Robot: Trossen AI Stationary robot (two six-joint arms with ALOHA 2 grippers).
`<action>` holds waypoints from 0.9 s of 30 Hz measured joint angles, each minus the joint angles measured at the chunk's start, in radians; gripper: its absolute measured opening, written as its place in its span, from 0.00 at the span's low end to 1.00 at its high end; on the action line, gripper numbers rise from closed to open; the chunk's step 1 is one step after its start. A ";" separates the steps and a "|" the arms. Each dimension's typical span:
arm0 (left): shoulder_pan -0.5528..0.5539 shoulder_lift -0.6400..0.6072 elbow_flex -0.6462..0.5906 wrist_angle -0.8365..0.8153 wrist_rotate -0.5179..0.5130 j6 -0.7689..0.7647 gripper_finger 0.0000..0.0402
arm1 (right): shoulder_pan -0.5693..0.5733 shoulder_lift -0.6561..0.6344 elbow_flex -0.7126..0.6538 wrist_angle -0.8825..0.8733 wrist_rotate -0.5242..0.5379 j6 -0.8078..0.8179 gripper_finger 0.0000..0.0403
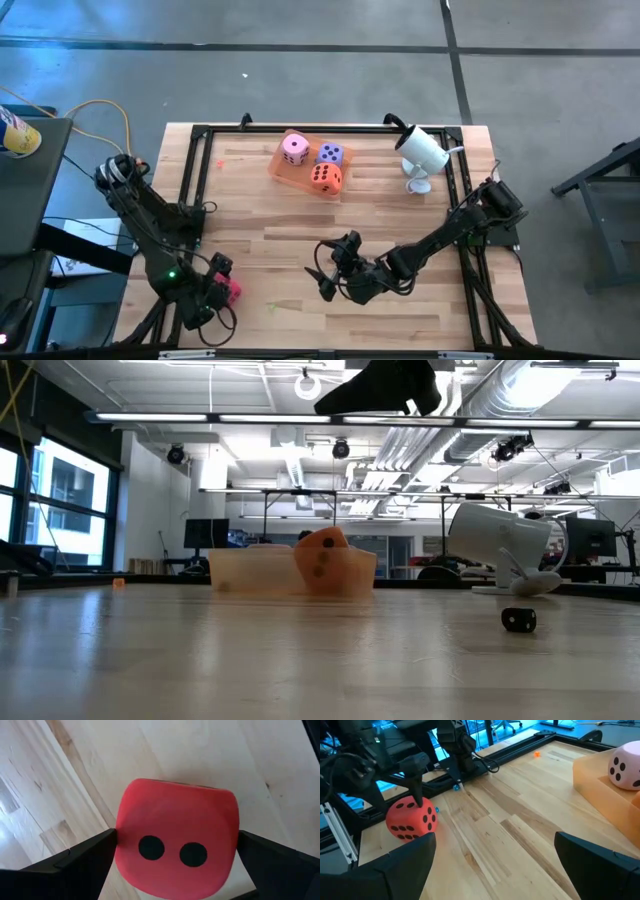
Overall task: Pick & Place Dice
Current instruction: Put the large red die into the orange bin
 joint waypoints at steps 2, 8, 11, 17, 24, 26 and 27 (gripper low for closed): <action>0.008 -0.002 -0.010 0.006 0.003 -0.006 0.98 | 0.000 0.000 0.000 0.000 0.000 0.000 0.98; 0.012 -0.003 -0.035 0.058 0.006 -0.003 0.98 | 0.002 0.000 0.000 0.000 -0.004 0.000 0.98; 0.013 -0.005 -0.070 0.092 0.017 -0.011 0.98 | 0.003 0.000 0.000 0.000 -0.004 0.000 0.98; 0.027 -0.006 -0.150 0.165 0.060 -0.033 0.98 | 0.003 0.000 0.000 0.000 -0.004 0.000 0.98; 0.026 -0.003 -0.157 0.188 0.068 -0.033 0.99 | 0.005 -0.001 0.000 0.000 -0.006 0.000 0.98; 0.026 -0.003 -0.157 0.189 0.064 -0.033 0.99 | 0.005 -0.001 0.000 0.000 -0.006 0.000 0.98; 0.026 -0.002 -0.157 0.188 0.055 -0.033 0.99 | 0.005 -0.001 0.000 0.000 -0.006 0.000 0.98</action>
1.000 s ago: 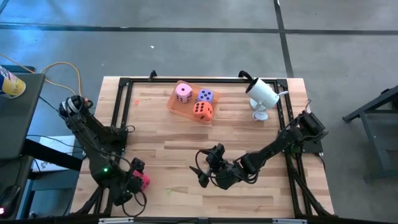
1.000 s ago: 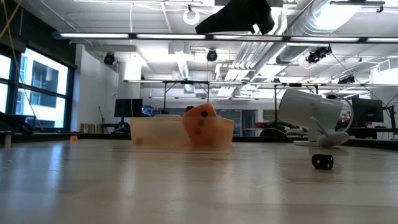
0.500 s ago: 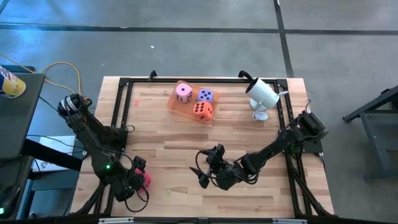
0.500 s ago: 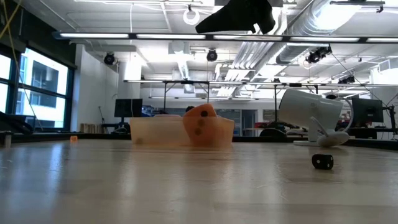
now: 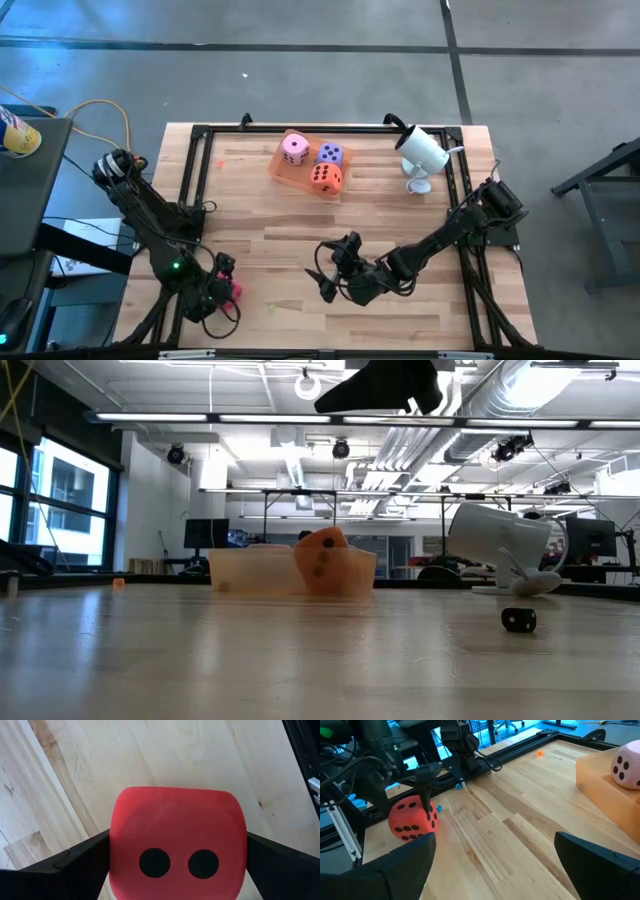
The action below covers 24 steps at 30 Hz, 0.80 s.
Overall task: Pick & Place Dice
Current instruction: Put the large red die into the orange bin
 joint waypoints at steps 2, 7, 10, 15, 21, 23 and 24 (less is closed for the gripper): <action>0.000 0.000 0.000 0.000 -0.024 -0.001 0.99 | 0.000 0.000 0.000 0.000 0.000 0.000 0.98; 0.000 0.000 0.000 0.001 -0.034 -0.002 0.99 | 0.000 0.000 0.000 0.000 0.000 0.000 0.98; 0.000 0.001 -0.001 -0.001 -0.034 -0.002 0.98 | 0.000 0.000 0.000 0.000 0.000 0.000 0.98; -0.008 0.001 -0.001 0.005 -0.041 -0.018 0.98 | -0.001 0.000 0.000 0.000 0.000 0.001 0.98; -0.036 0.001 -0.002 0.007 -0.075 -0.064 0.98 | -0.001 0.000 0.000 -0.001 0.000 0.000 0.98; -0.036 0.002 -0.002 0.007 -0.076 -0.063 0.98 | -0.001 0.000 0.000 -0.001 0.000 0.001 0.98; -0.036 0.002 -0.002 0.007 -0.076 -0.063 0.98 | -0.001 0.000 0.000 -0.001 0.000 0.000 0.98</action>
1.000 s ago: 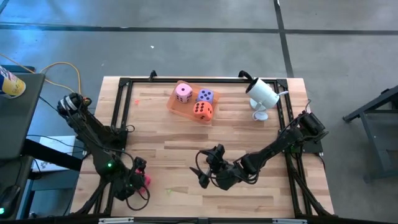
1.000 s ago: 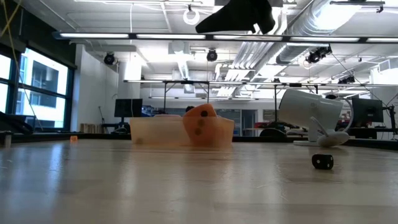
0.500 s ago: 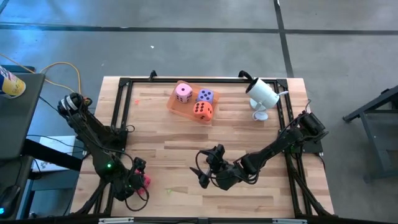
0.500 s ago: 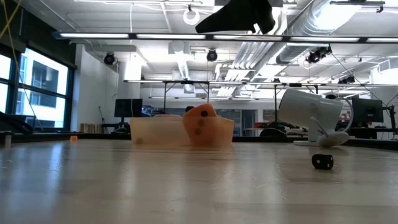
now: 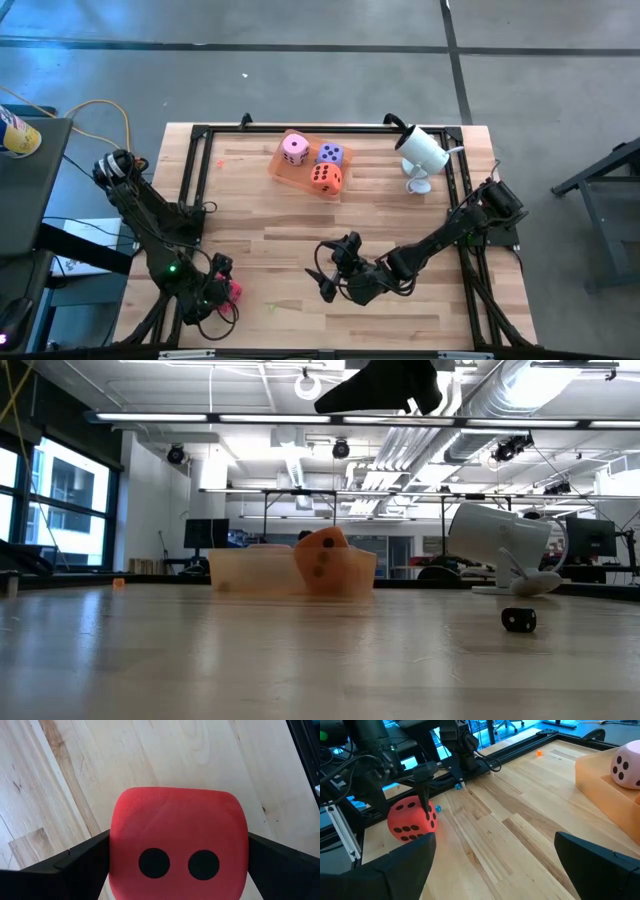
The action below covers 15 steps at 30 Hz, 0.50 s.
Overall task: Pick & Place Dice
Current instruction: Put the large red die into the orange bin
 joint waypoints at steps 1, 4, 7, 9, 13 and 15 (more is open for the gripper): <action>0.000 0.000 0.000 0.001 0.000 -0.001 0.98 | 0.000 0.000 0.000 0.000 0.000 0.000 0.98; -0.006 0.000 0.000 0.005 0.001 -0.025 0.98 | -0.002 0.000 0.000 0.000 0.000 0.000 0.98; -0.020 0.000 -0.001 0.007 -0.014 -0.046 0.98 | -0.007 0.000 0.000 0.000 0.000 0.000 0.98; -0.031 0.000 -0.005 0.011 -0.033 -0.057 0.98 | -0.010 0.000 0.000 0.000 0.001 0.000 0.98; -0.038 -0.002 -0.035 0.046 -0.046 -0.054 0.98 | -0.016 0.000 0.000 0.000 0.000 0.000 0.98; -0.039 -0.003 -0.053 0.074 -0.055 -0.053 0.98 | -0.016 0.000 0.000 0.000 0.000 0.000 0.98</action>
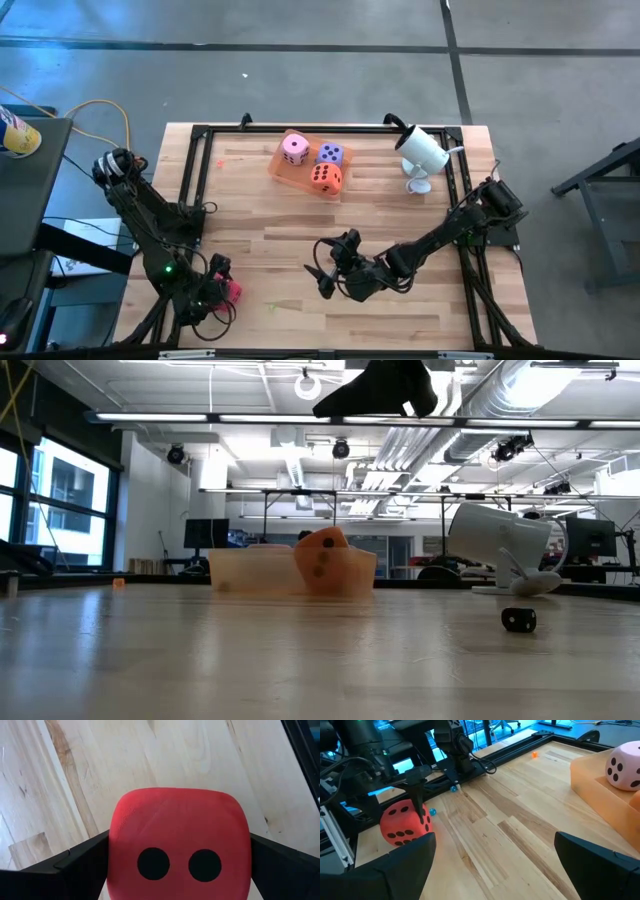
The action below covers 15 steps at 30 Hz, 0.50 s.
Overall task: Pick & Place Dice
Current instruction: Put the large red die into the orange bin
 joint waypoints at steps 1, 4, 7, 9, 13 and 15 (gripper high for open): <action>-0.001 0.000 -0.005 0.007 0.000 -0.004 0.98 | 0.001 0.000 0.000 0.000 0.000 0.000 0.98; -0.007 0.000 -0.009 0.011 -0.005 -0.007 0.98 | 0.001 0.000 0.000 0.000 0.000 0.000 0.98; -0.007 0.001 -0.009 0.015 -0.009 -0.005 0.98 | 0.001 0.000 0.000 0.000 0.000 0.000 0.98; -0.005 0.001 -0.011 0.026 -0.030 0.001 0.98 | 0.001 0.000 0.000 0.000 0.000 0.000 0.98; -0.008 0.003 -0.012 0.041 -0.038 0.001 0.98 | 0.001 0.011 0.000 0.007 0.001 0.003 0.98; -0.015 0.006 -0.012 0.040 -0.043 -0.006 0.98 | 0.001 0.015 -0.001 0.002 -0.004 0.003 0.98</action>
